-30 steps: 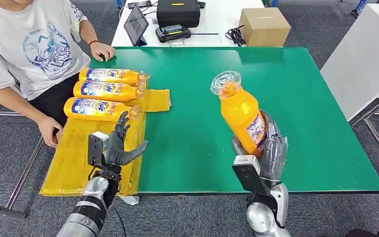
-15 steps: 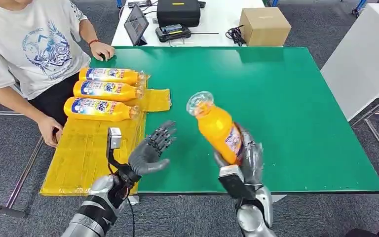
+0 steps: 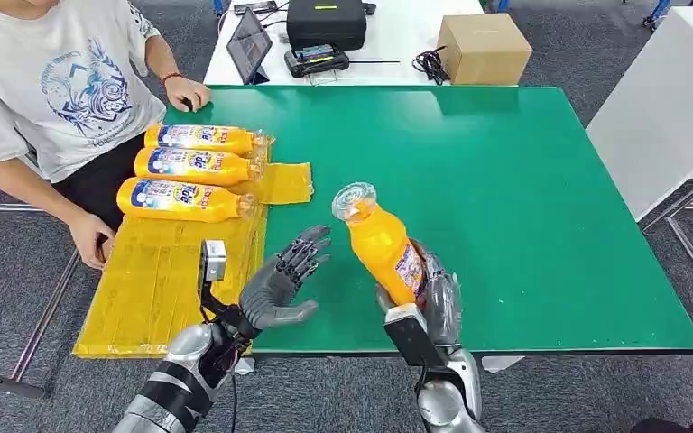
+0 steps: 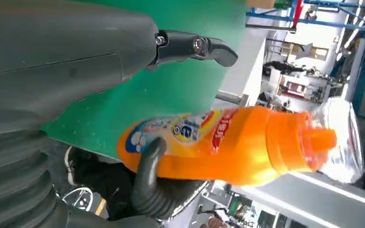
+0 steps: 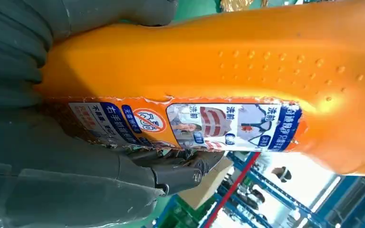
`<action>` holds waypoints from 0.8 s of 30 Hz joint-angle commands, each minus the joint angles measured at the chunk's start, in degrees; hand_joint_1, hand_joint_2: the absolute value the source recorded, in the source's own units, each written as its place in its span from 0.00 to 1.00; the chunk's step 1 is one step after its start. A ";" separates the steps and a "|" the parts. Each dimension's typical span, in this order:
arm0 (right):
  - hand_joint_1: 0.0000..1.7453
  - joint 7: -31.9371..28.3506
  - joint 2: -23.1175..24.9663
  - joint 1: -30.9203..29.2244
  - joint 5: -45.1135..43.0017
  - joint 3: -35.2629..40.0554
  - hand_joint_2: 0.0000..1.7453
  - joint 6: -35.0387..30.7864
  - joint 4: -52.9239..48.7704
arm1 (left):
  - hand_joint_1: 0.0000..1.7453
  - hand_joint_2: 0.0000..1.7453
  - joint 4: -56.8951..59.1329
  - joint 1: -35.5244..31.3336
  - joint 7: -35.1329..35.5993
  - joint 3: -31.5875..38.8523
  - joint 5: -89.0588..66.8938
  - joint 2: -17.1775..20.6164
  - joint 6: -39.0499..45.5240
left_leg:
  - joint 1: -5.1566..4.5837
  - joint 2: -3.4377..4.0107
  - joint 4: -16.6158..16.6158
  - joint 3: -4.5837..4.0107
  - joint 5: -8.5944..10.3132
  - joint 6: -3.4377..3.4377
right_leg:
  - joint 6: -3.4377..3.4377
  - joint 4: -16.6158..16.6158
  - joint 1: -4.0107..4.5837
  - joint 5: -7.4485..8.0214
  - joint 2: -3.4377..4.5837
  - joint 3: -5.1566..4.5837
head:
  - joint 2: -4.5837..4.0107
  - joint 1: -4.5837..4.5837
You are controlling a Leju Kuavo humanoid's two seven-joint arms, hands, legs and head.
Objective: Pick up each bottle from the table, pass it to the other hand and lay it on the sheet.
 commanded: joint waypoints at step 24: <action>1.00 0.87 4.76 -7.83 2.84 14.92 1.00 1.44 15.98 | 0.00 1.00 -0.20 -2.70 0.97 -4.73 -0.91 0.91 3.61 | 0.11 0.13 -0.02 0.23 -0.06 -0.12 | -0.15 -0.05 0.12 -0.02 0.08 0.19 | 0.00 0.00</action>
